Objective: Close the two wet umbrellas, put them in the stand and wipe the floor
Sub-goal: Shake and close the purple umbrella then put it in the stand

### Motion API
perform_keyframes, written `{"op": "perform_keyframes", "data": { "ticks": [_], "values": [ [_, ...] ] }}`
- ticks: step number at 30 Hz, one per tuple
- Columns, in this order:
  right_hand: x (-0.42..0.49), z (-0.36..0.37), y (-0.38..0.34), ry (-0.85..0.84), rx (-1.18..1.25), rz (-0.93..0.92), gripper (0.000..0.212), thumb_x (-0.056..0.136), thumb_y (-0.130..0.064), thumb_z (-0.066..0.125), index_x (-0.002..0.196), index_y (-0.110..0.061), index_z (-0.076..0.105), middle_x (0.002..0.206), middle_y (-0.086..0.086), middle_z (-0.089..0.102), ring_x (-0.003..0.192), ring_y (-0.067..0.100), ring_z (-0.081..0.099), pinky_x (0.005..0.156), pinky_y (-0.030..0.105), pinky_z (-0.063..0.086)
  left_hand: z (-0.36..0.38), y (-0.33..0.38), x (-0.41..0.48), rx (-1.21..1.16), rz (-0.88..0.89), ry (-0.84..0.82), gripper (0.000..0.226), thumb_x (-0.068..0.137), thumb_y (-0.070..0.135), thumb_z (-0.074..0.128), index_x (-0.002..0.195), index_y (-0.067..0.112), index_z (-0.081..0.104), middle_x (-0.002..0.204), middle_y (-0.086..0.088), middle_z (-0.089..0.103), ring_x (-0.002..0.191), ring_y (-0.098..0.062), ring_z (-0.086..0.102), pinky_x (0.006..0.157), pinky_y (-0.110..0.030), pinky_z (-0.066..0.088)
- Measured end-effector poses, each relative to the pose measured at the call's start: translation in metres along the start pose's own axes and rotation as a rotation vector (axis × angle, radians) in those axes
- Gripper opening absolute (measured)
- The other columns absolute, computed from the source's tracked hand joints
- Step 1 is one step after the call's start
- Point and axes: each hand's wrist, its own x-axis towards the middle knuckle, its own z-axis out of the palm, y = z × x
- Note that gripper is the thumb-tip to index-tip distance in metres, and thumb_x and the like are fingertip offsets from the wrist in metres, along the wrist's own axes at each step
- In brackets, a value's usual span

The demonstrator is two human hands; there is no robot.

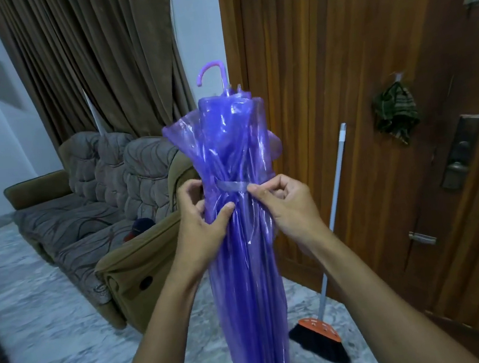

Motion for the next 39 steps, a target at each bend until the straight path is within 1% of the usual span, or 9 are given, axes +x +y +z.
{"op": "perform_keyframes", "data": {
  "ticks": [6,10,12,15,18,26,31,35,39],
  "values": [
    [-0.009,0.005,0.004,-0.009,-0.017,-0.033,0.015,0.087,-0.019,0.072,0.080,-0.008,0.064,0.075,0.018,0.072,0.067,0.020,0.065,0.064,0.031,0.053,0.015,-0.002,-0.008,-0.131,-0.091,-0.051,0.040,0.086,0.008,0.054,0.116,0.033,0.047,0.105,-0.005,0.068,0.088,-0.015,0.066,0.081,-0.042,0.051],
    [-0.012,0.003,0.006,-0.095,0.051,0.043,0.017,0.092,-0.019,0.066,0.078,-0.011,0.061,0.067,0.005,0.069,0.059,0.010,0.065,0.056,0.022,0.053,0.014,-0.002,-0.022,-0.065,-0.124,-0.252,0.080,0.076,0.027,0.069,0.141,0.032,0.021,0.131,0.003,0.055,0.112,-0.003,0.061,0.090,-0.023,0.051],
    [-0.012,0.006,0.006,-0.141,0.034,0.066,0.020,0.094,-0.022,0.063,0.077,-0.013,0.060,0.068,0.005,0.066,0.061,0.011,0.063,0.058,0.022,0.051,0.013,-0.007,-0.022,0.070,-0.107,-0.239,0.102,0.069,0.043,0.077,0.145,0.035,0.009,0.142,0.005,0.044,0.124,-0.004,0.053,0.102,-0.028,0.047],
    [-0.010,0.005,0.005,-0.222,0.044,0.095,0.019,0.095,-0.024,0.061,0.080,-0.013,0.058,0.076,0.016,0.058,0.070,0.022,0.057,0.066,0.029,0.049,0.011,-0.011,-0.020,0.023,-0.105,-0.179,0.086,0.069,0.042,0.078,0.132,0.045,0.020,0.141,-0.002,0.047,0.125,-0.014,0.055,0.105,-0.041,0.047],
    [-0.004,0.002,0.001,-0.252,0.081,0.125,0.016,0.095,-0.018,0.061,0.084,-0.008,0.057,0.085,0.024,0.058,0.081,0.030,0.059,0.074,0.033,0.056,0.011,-0.016,-0.020,-0.145,-0.127,-0.135,0.067,0.082,0.015,0.074,0.127,0.038,0.029,0.131,-0.013,0.059,0.114,-0.023,0.064,0.096,-0.038,0.053],
    [0.005,-0.012,0.001,-0.141,-0.162,0.029,0.019,0.086,-0.006,0.071,0.096,0.010,0.070,0.073,0.015,0.067,0.049,0.005,0.061,0.043,0.012,0.046,0.004,-0.011,-0.019,-0.374,-0.158,-0.050,0.051,0.093,-0.006,0.055,0.122,0.032,0.038,0.111,-0.020,0.068,0.080,-0.020,0.069,0.069,-0.032,0.057],
    [0.007,-0.013,0.015,-0.152,-0.247,0.073,0.015,0.089,-0.028,0.070,0.094,-0.015,0.074,0.085,-0.003,0.074,0.077,0.012,0.067,0.070,0.041,0.058,0.003,-0.005,-0.021,-0.365,-0.130,-0.138,0.046,0.094,-0.001,0.057,0.126,0.031,0.050,0.130,-0.020,0.059,0.104,-0.028,0.063,0.090,-0.042,0.053],
    [0.000,-0.004,0.014,-0.174,0.032,0.169,0.015,0.094,-0.019,0.063,0.101,-0.006,0.066,0.091,0.012,0.069,0.075,0.014,0.067,0.065,0.028,0.057,0.005,-0.003,-0.023,-0.366,-0.186,-0.166,0.040,0.095,0.004,0.056,0.126,0.030,0.053,0.135,-0.016,0.056,0.107,-0.021,0.061,0.089,-0.032,0.055],
    [-0.001,-0.001,0.015,-0.076,-0.098,0.013,0.009,0.091,-0.016,0.067,0.091,-0.007,0.068,0.080,0.005,0.070,0.068,0.005,0.064,0.066,0.019,0.052,0.005,-0.002,-0.022,-0.096,-0.148,-0.104,0.040,0.084,0.040,0.063,0.122,0.049,0.054,0.134,-0.004,0.044,0.128,-0.021,0.050,0.111,-0.046,0.039]
  ]
}}
